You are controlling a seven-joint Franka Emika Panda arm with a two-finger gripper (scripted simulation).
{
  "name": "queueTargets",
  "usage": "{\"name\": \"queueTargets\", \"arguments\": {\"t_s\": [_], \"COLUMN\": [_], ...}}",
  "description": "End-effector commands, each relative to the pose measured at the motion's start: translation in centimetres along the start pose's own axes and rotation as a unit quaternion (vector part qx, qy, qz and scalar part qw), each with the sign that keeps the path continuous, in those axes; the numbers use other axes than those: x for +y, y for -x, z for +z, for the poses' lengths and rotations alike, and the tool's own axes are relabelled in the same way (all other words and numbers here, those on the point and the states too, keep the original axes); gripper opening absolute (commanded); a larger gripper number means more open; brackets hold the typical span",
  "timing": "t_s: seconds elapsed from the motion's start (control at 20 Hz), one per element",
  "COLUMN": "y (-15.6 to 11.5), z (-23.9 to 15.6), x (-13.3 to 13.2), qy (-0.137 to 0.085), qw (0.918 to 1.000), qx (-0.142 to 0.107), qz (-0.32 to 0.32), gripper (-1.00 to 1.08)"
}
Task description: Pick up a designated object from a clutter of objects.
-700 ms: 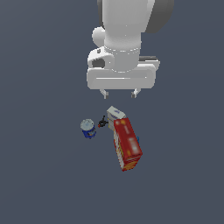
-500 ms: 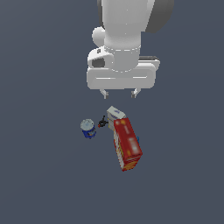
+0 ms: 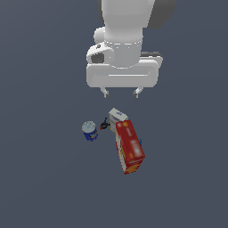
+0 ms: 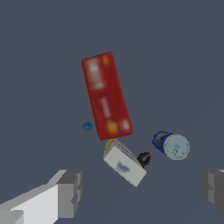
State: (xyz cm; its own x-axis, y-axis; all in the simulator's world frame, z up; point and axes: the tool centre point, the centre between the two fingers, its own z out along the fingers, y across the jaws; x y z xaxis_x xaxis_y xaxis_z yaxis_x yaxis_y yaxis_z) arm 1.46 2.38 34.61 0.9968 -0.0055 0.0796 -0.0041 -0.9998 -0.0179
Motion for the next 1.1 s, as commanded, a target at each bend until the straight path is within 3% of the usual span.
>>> {"name": "queueTargets", "arguments": {"t_s": [0.0, 0.5, 1.05], "y": [0.0, 0.2, 1.2], "z": [0.0, 0.7, 3.6], "x": [0.0, 0.0, 0.0], "qy": [0.000, 0.000, 0.002], "qw": [1.0000, 0.9998, 0.9938], "qx": [0.000, -0.002, -0.010], "qz": [0.001, -0.020, -0.111], "gripper": [1.00, 1.00, 1.00]}}
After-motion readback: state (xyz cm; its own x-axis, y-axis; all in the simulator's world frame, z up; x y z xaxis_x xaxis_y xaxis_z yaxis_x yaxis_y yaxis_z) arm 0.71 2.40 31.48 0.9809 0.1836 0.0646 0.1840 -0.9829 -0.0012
